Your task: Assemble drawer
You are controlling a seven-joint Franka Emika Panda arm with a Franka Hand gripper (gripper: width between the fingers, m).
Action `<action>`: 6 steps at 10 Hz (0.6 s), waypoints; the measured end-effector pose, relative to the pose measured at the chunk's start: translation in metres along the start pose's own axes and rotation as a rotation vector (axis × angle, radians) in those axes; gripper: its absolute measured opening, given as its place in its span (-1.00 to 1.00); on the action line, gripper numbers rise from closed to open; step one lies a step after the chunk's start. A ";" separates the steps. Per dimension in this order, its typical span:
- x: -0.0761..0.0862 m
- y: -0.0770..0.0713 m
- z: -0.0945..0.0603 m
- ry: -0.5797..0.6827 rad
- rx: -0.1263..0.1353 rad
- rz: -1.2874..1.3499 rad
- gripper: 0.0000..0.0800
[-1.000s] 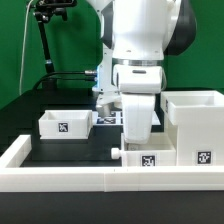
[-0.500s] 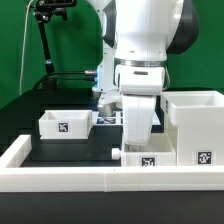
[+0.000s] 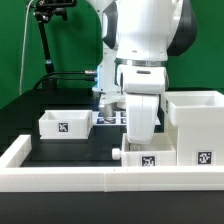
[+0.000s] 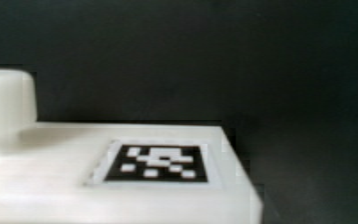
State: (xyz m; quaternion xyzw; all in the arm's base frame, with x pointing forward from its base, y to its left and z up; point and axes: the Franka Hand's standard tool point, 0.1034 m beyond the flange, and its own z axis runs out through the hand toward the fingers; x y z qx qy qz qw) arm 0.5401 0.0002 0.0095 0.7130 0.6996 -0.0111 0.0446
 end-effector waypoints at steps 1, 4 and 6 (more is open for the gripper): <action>-0.002 0.000 0.000 -0.006 -0.001 -0.012 -0.89; -0.004 0.001 0.000 -0.009 -0.002 -0.002 -0.89; -0.004 0.001 0.000 -0.010 -0.003 -0.016 -0.89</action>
Offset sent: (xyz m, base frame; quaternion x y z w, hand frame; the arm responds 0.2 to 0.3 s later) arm 0.0000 0.0000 0.0000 0.0000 0.0000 0.0000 1.0000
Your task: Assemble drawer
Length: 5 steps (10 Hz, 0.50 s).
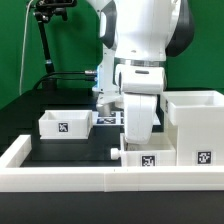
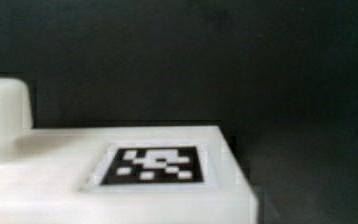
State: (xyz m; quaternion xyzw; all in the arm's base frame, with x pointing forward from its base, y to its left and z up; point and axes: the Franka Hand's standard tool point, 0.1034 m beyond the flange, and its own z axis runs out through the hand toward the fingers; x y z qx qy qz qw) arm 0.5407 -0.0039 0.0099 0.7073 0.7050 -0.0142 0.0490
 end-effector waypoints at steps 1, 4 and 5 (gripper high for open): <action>-0.001 0.000 0.000 -0.005 -0.001 -0.026 -0.89; -0.004 -0.001 0.001 -0.017 0.001 -0.057 -0.89; -0.002 -0.001 0.001 -0.018 -0.002 -0.066 -0.89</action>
Offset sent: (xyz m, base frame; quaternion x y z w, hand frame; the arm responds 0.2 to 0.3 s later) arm -0.0068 -0.0064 -0.0026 0.0151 -0.0358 -0.1146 0.9926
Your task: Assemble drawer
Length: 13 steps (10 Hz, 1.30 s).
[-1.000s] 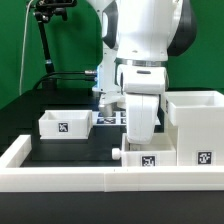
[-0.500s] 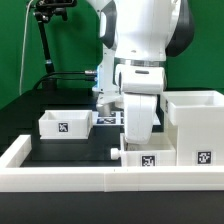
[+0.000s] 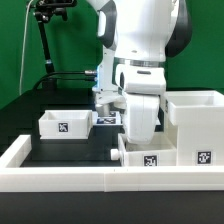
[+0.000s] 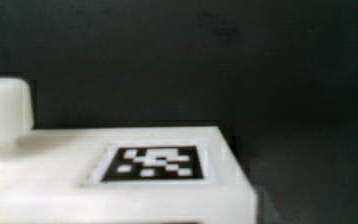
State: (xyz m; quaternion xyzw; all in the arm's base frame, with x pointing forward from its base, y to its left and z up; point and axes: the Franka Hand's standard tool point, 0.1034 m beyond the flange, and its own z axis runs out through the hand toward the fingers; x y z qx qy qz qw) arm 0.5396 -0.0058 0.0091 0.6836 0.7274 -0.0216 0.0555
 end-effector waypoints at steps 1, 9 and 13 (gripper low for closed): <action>0.001 -0.001 0.000 0.001 -0.001 0.000 -0.89; 0.005 -0.001 0.000 -0.002 0.000 0.101 -0.89; 0.008 0.001 0.000 0.003 -0.012 0.142 -0.89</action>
Offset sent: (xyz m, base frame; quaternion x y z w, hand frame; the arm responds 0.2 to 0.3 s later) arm 0.0000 0.0000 0.0000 0.0000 0.0000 0.0000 1.0000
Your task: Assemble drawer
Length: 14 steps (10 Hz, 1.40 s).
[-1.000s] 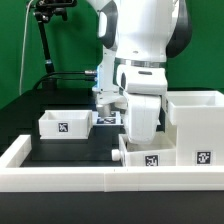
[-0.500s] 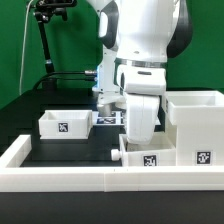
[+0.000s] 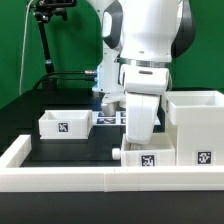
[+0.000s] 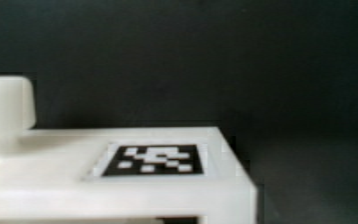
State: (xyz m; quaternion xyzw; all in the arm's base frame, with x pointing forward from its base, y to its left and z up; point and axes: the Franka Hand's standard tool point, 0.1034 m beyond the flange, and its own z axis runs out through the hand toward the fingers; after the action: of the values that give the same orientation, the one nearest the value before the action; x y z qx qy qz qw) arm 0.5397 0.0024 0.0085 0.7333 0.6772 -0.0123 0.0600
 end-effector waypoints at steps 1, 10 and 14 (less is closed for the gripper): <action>0.000 0.000 0.000 0.000 0.000 0.000 -0.89; -0.005 0.000 0.000 -0.040 0.042 -0.104 -0.89; -0.003 0.000 0.000 -0.039 0.041 -0.084 -0.89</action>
Offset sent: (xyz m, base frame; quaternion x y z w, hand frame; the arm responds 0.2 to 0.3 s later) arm -0.0034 -0.0164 -0.0081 0.0122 0.0017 -0.1229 0.9923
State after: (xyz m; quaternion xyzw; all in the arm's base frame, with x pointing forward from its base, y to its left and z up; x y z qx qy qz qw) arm 0.5394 -0.0005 0.0090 0.7051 0.7055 -0.0428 0.0576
